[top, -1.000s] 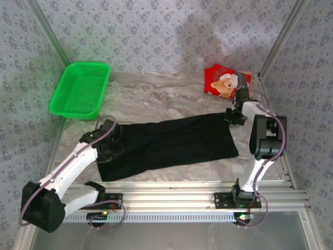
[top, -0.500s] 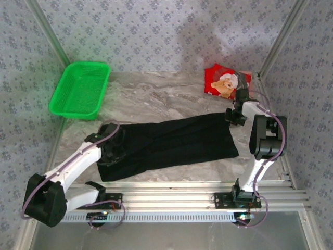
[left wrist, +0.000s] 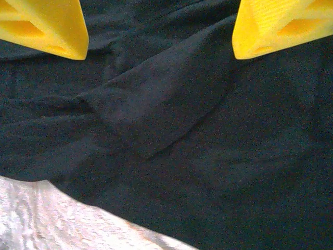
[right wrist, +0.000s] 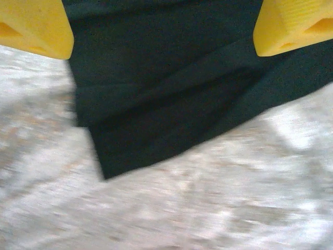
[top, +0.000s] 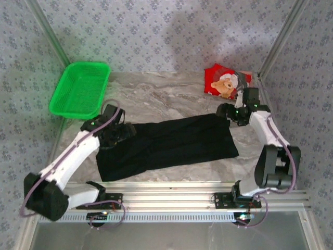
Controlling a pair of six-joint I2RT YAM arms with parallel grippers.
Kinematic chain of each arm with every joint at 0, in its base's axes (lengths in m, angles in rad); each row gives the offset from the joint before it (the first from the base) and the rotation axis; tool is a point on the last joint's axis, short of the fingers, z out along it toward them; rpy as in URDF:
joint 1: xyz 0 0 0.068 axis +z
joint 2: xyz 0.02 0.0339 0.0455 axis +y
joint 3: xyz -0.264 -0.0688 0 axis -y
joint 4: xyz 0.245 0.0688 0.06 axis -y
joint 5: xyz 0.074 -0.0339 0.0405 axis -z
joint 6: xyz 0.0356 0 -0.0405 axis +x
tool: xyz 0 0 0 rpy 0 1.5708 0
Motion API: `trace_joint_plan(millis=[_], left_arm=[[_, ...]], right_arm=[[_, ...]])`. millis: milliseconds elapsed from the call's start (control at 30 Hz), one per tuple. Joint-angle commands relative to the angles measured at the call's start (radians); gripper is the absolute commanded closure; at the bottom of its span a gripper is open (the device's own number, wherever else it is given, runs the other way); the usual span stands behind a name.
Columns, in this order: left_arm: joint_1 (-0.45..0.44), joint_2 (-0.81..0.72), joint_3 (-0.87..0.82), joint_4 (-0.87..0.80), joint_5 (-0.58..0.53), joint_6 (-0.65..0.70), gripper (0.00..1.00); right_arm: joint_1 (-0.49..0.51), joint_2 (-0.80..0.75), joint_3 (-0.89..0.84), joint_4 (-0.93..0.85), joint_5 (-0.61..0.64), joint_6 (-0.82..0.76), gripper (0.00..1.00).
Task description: Fold and stack the t-shirts
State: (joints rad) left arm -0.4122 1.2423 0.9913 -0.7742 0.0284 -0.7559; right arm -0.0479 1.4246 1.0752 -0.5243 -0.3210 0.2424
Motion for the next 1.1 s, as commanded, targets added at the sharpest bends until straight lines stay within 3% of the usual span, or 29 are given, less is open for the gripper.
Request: trace_joint_plan(millis=[0,167,267,433,767,1067], left_arm=[[0.057,0.173,0.053,0.047,0.188,0.172,0.29],[0.082,0.400,0.166,0.025,0.239,0.300,0.37],[0.057,0.465,0.192,0.065,0.288,0.326,0.39],[0.028,0.526,0.181,0.052,0.267,0.340,0.40],[-0.080,0.444,0.080,0.088,0.324,0.315,0.41],[-0.257,0.352,0.040,0.131,0.391,0.252,0.41]], right_arm=[[0.076,-0.058,-0.032,-0.008,-0.193,-0.030,0.06],[0.187,-0.066,-0.032,-0.065,-0.237,-0.072,0.02],[0.215,-0.067,-0.041,-0.059,-0.232,-0.069,0.00],[0.226,-0.071,-0.034,-0.055,-0.231,-0.065,0.00],[0.229,-0.058,0.007,-0.058,-0.214,-0.058,0.00],[0.229,-0.032,0.036,-0.067,-0.193,-0.063,0.00]])
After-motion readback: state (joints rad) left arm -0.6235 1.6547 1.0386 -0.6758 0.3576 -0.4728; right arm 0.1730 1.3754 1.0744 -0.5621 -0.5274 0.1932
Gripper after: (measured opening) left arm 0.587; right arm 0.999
